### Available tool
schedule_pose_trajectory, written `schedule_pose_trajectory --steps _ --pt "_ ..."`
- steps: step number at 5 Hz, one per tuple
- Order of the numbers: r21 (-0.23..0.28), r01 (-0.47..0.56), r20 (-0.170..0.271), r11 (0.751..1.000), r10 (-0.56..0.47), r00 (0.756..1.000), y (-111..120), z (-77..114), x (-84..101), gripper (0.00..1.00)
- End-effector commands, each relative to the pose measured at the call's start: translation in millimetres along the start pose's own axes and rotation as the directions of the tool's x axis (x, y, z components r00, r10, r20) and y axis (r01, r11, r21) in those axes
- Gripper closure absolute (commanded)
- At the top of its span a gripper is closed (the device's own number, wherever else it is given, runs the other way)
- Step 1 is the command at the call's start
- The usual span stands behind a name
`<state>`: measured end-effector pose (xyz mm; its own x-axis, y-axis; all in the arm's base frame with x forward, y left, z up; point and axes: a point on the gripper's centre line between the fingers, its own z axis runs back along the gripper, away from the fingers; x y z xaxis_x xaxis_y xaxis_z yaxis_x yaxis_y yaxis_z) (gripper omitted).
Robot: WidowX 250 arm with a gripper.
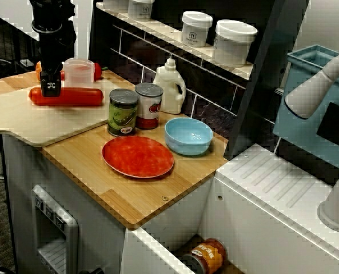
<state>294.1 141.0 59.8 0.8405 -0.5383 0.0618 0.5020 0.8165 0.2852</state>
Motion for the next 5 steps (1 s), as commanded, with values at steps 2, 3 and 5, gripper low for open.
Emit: schedule_pose_trajectory --steps 2,3,5 --pt "-0.017 0.007 -0.006 1.0 -0.007 1.0 -1.7 6.7 4.1 0.0" --pt "-0.037 0.007 -0.016 0.999 -0.007 1.0 -0.6 11.9 6.7 0.0" --pt "-0.121 0.02 -0.022 0.992 -0.023 1.0 0.6 34.9 14.9 0.0"
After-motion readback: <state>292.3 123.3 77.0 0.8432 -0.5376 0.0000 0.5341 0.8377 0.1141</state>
